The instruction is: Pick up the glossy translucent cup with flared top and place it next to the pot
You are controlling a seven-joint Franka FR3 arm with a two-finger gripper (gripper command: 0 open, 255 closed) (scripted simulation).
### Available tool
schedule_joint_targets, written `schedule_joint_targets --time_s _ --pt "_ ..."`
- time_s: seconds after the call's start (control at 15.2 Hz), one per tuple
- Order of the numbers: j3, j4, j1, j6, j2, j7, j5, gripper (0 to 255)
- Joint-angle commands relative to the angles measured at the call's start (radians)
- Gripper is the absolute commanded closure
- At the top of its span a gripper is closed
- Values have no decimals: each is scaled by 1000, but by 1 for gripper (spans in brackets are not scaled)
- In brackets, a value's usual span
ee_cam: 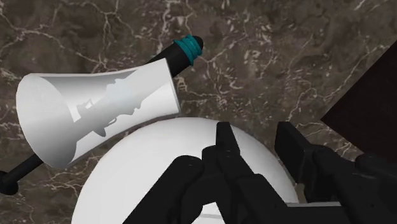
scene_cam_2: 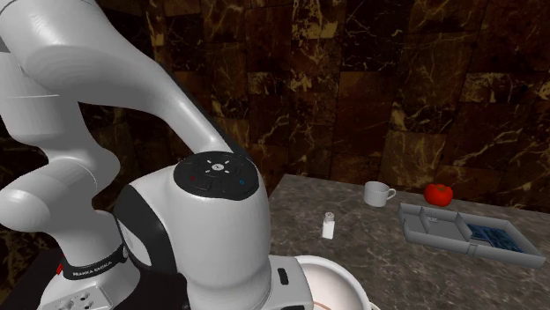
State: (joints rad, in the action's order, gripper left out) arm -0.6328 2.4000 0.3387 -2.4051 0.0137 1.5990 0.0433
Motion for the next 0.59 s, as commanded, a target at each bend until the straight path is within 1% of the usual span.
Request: schedule_joint_targets --time_s 0.0,0.13,0.33,0.46,0.53 --pt "-5 -50 8 22 68 -2 112 0" --pt "-2 -148 48 78 197 -20 318 0" --pt "32 -277 151 165 363 -93 567 0" --pt "59 -347 225 213 457 -163 706 0" --pt "65 -353 235 216 465 -172 718 0"
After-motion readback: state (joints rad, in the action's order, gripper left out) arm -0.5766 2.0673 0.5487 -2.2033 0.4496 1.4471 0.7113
